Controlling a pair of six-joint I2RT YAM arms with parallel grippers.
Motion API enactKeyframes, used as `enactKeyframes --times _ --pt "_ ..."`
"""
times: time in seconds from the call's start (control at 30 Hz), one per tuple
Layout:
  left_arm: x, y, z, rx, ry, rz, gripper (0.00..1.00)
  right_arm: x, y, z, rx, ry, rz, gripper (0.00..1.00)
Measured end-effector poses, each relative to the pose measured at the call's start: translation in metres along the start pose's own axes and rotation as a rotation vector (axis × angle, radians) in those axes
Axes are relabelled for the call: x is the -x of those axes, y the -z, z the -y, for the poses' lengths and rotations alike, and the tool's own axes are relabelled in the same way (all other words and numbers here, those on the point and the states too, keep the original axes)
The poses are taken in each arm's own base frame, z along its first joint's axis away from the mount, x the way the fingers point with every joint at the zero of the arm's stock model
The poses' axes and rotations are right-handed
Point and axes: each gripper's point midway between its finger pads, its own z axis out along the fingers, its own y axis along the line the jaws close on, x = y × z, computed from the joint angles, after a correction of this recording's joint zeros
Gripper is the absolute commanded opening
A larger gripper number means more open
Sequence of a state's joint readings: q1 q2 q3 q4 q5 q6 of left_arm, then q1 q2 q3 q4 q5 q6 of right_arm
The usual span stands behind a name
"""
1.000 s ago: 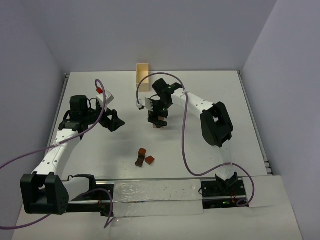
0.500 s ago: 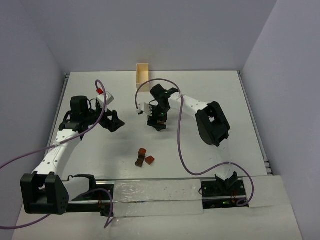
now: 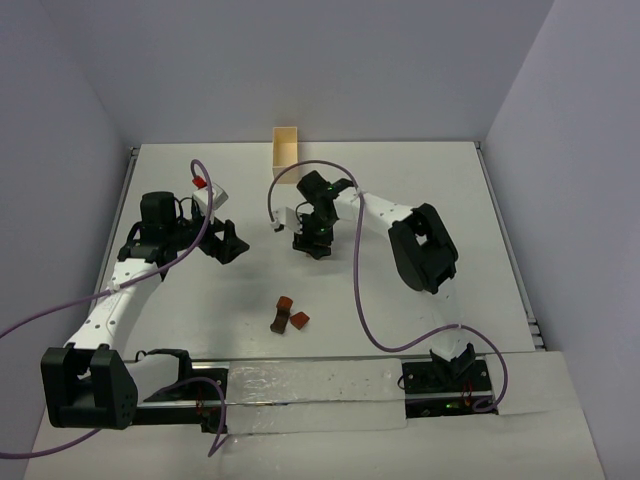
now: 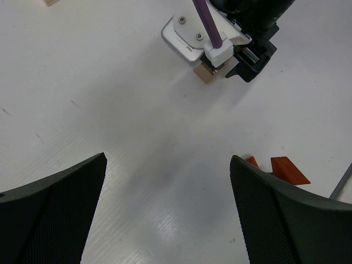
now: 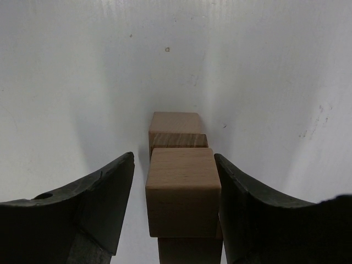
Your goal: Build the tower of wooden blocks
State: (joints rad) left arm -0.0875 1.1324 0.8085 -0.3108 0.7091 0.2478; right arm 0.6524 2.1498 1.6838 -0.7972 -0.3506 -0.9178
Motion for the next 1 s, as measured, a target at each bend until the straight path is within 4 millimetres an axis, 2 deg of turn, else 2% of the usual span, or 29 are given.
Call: enactKeyframes --times 1.0 --pt "0.0 0.0 -0.0015 0.008 -0.001 -0.001 0.99 -0.004 -0.0036 -0.0018 -0.003 0.053 -0.037 0.47"
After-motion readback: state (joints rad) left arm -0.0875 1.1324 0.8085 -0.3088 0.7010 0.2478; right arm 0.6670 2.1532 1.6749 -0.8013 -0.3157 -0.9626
